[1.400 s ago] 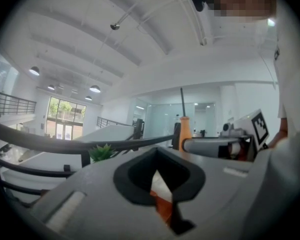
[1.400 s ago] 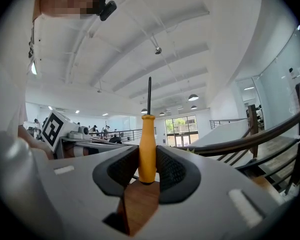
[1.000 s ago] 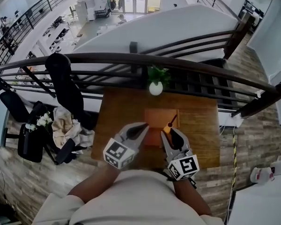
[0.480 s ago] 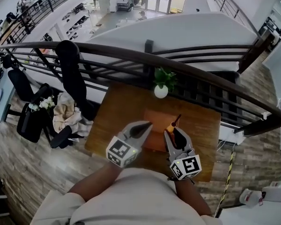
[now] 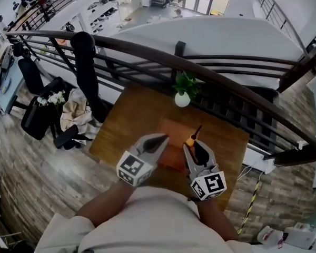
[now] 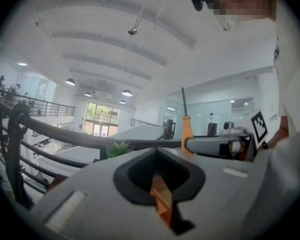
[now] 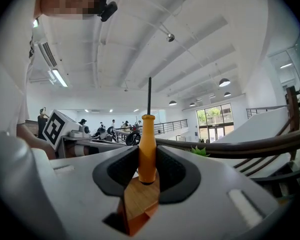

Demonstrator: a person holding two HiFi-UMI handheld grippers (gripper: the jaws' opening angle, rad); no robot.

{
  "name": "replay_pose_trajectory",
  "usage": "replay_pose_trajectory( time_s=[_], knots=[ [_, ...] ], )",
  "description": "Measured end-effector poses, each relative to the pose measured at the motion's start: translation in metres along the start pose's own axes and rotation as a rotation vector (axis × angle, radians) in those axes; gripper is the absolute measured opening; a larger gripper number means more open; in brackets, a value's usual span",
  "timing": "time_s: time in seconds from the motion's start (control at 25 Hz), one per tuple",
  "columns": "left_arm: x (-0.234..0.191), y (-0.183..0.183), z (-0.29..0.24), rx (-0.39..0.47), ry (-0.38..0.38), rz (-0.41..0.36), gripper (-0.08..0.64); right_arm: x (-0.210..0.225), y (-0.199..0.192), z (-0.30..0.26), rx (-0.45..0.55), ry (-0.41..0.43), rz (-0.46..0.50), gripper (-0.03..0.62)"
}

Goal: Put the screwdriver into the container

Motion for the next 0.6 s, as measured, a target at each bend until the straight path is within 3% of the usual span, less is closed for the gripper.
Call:
replay_pose_trajectory(
  time_s=[0.4,0.6],
  knots=[
    [0.002,-0.038,0.003,-0.092,0.060,0.036,0.003,0.013,-0.038,0.002,-0.079,0.078,0.007,0.117],
    [-0.004,-0.052,0.004,-0.125,0.052,0.048,0.003,0.014,-0.051,-0.002,-0.136,0.089,0.055,0.117]
  ],
)
Point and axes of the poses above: the fingertips, and each gripper's own axes: z backward along the fingers, x to its right, y out of its top, the point moved 4 cm from there along z, backward along the fingers, and after that the axes turned 11 degrees about -y, right-handed, at the moved point
